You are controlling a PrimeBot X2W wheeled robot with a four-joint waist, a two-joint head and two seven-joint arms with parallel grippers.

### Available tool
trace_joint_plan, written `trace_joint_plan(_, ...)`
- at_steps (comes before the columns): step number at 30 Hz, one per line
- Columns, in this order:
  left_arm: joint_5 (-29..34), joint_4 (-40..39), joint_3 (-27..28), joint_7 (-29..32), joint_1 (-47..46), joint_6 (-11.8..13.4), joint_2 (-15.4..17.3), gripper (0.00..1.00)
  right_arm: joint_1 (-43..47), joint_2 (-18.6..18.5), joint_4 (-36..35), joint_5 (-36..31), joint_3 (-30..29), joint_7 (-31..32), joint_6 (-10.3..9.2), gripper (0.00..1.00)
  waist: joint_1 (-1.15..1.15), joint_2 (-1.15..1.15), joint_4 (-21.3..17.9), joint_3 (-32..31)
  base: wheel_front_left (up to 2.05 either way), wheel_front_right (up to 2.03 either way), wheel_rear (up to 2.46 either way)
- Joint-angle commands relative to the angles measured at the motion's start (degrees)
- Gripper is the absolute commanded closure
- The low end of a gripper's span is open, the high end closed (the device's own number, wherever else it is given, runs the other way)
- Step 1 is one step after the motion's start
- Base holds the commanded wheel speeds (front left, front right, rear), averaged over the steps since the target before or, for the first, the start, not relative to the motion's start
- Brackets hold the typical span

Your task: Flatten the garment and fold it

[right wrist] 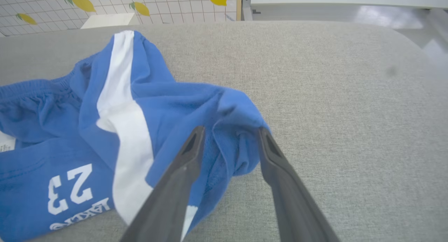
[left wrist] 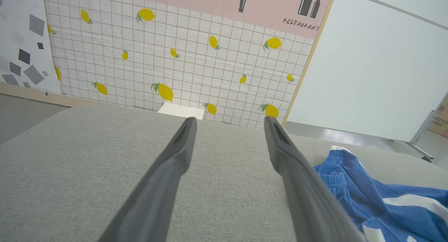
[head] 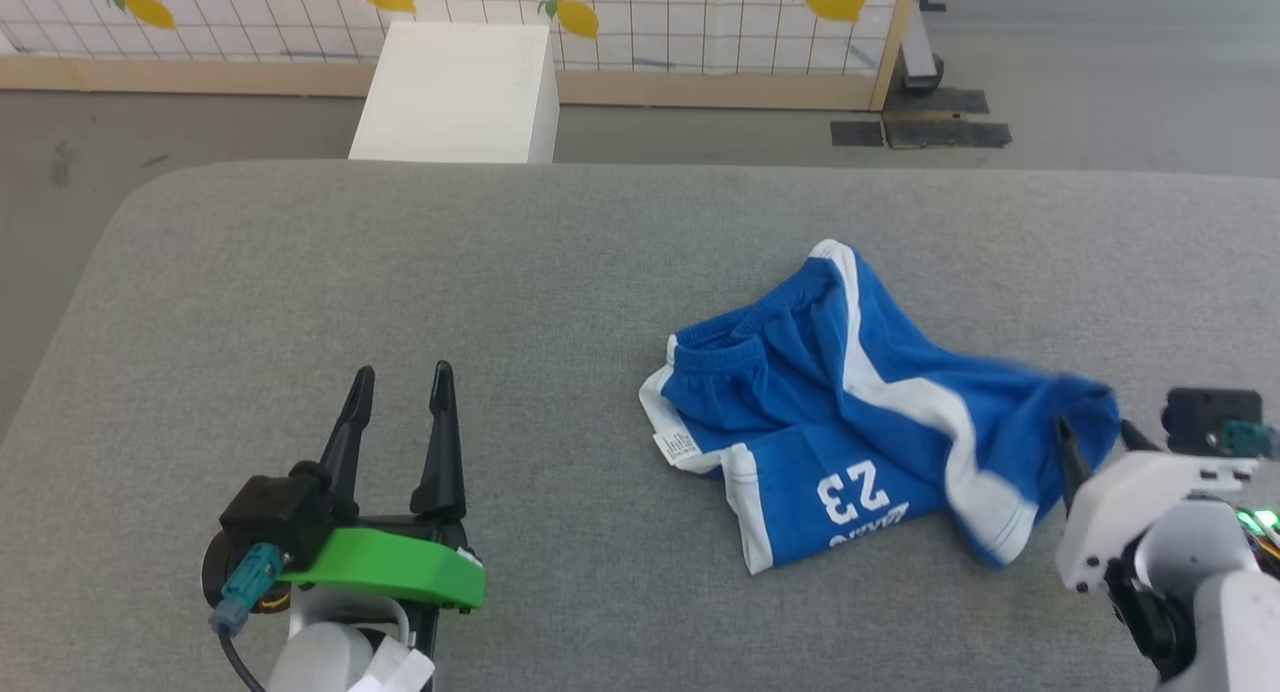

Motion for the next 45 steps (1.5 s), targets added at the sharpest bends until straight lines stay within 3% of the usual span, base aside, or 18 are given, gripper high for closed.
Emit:
trace_joint_plan(1,0.08,0.16,-0.12,-0.26,0.11,-0.36,-0.15,0.00,1.33,0.35,-1.73,-0.61,0.08,-1.09,-0.08,0.00,0.00,0.00,0.06,-0.55,0.00,0.00,0.00)
trace_joint_plan(5,-0.01,0.23,-0.48,-0.26,0.59,-0.47,-0.15,0.00,5.53,0.45,-8.03,0.44,4.09,-4.86,-0.08,0.00,0.00,0.00,0.22,-1.45,0.00,0.00,0.00)
trace_joint_plan(11,-0.10,-0.28,-0.66,-0.26,0.79,-0.57,-0.15,0.00,8.22,0.46,-13.52,0.31,22.60,-7.63,-0.08,0.00,0.00,0.00,0.13,-1.26,0.00,0.00,0.00)
trace_joint_plan(16,-0.31,-0.96,-0.99,-0.26,-0.69,-0.57,-0.15,0.00,4.40,0.43,-8.56,-2.98,30.29,-6.44,-0.08,0.00,0.00,0.00,0.92,0.82,0.00,0.00,0.00)
trace_joint_plan(24,-1.16,-0.87,-2.26,-0.26,-1.46,-0.25,-0.15,0.00,-1.83,0.46,2.89,-3.80,33.29,0.69,-0.08,0.00,0.00,0.00,3.91,2.31,0.00,0.00,0.00)
trace_joint_plan(25,-1.26,-0.83,-2.45,-0.26,-1.25,-0.22,-0.15,0.00,-2.23,0.46,3.73,-3.66,33.40,1.49,-0.08,0.24,0.00,0.00,4.27,2.43,0.00,0.00,0.00)
trace_joint_plan(26,-1.30,-0.84,-2.61,-0.26,-1.19,-0.23,-0.15,0.00,-2.52,0.47,4.10,-3.72,33.24,1.95,-0.08,0.55,0.00,0.00,4.59,2.63,0.00,0.00,0.00)
trace_joint_plan(27,-1.35,-0.83,-2.70,-0.26,-1.17,-0.19,-0.15,0.00,-2.80,0.47,4.34,-3.70,33.07,2.17,-0.08,1.00,0.00,0.00,4.87,2.78,0.00,0.00,0.00)
trace_joint_plan(36,-1.46,-0.66,-2.14,-0.26,-1.00,0.17,-0.15,0.00,3.02,0.47,-1.50,0.21,21.79,-0.75,-0.08,1.00,0.00,0.00,4.80,1.94,0.00,0.00,0.00)
trace_joint_plan(45,-0.45,-0.74,-0.90,-0.26,-0.06,-0.53,-0.15,0.00,14.35,0.47,-12.63,2.65,4.64,0.12,-0.08,1.00,0.00,0.00,0.20,-0.37,0.00,0.00,0.00)
